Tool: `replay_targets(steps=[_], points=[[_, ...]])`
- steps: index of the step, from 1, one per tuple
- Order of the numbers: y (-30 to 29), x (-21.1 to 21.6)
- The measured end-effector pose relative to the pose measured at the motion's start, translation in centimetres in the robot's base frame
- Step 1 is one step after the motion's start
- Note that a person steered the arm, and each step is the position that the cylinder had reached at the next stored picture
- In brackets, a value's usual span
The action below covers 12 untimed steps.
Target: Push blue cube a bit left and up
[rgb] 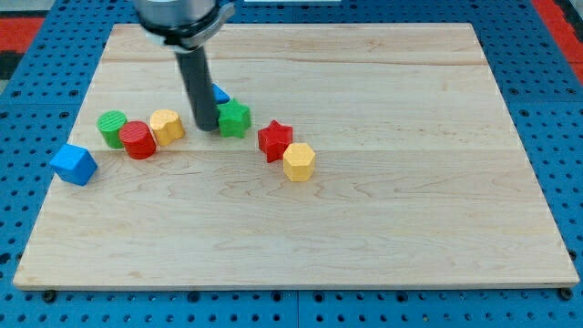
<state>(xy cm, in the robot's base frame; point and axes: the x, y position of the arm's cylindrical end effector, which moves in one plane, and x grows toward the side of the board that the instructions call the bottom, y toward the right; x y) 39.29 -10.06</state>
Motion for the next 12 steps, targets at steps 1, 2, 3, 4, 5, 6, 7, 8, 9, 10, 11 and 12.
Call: replay_targets(steps=[1, 2, 3, 4, 5, 6, 7, 8, 9, 10, 11, 12], points=[[0.9, -0.9], [-0.4, 1.6], [-1.9, 5.0], [-3.8, 8.2], [-6.5, 10.0], [-10.5, 8.3], [-13.7, 8.1], [-13.9, 8.7], [-13.8, 11.1], [-14.6, 14.5], [-19.7, 15.9], [-20.4, 15.3]])
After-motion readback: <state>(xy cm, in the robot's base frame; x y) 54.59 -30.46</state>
